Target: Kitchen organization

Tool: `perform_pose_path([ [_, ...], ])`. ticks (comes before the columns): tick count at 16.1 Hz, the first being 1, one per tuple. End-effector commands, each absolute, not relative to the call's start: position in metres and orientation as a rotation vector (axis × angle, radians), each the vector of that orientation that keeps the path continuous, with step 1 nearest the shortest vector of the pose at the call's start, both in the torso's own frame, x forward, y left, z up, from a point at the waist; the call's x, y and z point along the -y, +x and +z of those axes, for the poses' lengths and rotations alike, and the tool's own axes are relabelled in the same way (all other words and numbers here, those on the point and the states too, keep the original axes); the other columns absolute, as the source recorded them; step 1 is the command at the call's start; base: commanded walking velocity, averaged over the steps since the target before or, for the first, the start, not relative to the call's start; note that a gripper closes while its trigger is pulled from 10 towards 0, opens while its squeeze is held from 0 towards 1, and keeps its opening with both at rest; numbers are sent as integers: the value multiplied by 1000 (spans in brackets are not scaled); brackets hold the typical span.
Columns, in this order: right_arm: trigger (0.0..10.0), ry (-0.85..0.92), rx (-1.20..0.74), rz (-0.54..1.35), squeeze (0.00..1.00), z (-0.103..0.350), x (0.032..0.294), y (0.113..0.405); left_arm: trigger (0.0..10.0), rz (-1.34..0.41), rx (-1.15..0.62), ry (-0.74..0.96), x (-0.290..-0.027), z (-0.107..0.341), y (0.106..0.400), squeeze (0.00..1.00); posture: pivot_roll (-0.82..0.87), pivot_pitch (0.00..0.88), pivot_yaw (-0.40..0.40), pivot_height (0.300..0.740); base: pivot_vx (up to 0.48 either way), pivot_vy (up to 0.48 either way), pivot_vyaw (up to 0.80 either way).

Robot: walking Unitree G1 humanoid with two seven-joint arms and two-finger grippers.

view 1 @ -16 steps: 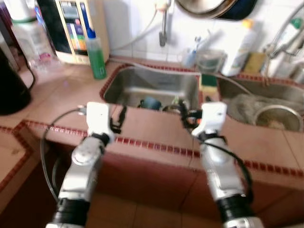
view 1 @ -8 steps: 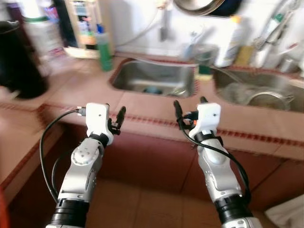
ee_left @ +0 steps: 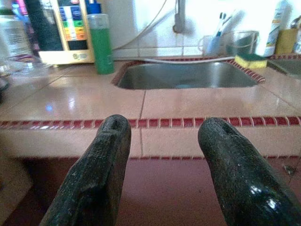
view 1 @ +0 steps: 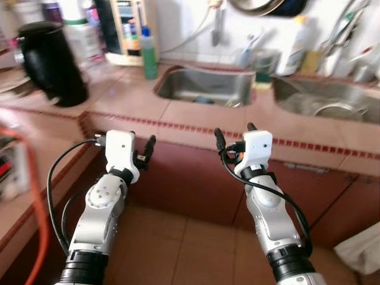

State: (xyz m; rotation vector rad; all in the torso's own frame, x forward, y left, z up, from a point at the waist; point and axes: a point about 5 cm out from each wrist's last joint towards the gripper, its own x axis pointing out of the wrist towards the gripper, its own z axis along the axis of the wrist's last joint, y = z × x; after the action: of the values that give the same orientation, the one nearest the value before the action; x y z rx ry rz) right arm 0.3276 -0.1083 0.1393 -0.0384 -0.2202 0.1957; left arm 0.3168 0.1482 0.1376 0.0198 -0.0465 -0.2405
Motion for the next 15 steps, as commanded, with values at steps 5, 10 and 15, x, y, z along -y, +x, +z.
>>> perform_pose_path([
  [5,10000,-44,228,187,0,143,113,330,10000,-266,77,15,-142,144,315,0,-143,0,15,736,0,-480,0],
  [10,10000,-47,228,196,0,143,112,331,10000,-261,78,13,-143,144,315,0,-139,0,11,736,0,-480,0],
  [15,10000,-51,223,201,0,141,111,330,10000,-248,75,15,-143,143,315,0,-138,0,8,736,0,-384,0],
])
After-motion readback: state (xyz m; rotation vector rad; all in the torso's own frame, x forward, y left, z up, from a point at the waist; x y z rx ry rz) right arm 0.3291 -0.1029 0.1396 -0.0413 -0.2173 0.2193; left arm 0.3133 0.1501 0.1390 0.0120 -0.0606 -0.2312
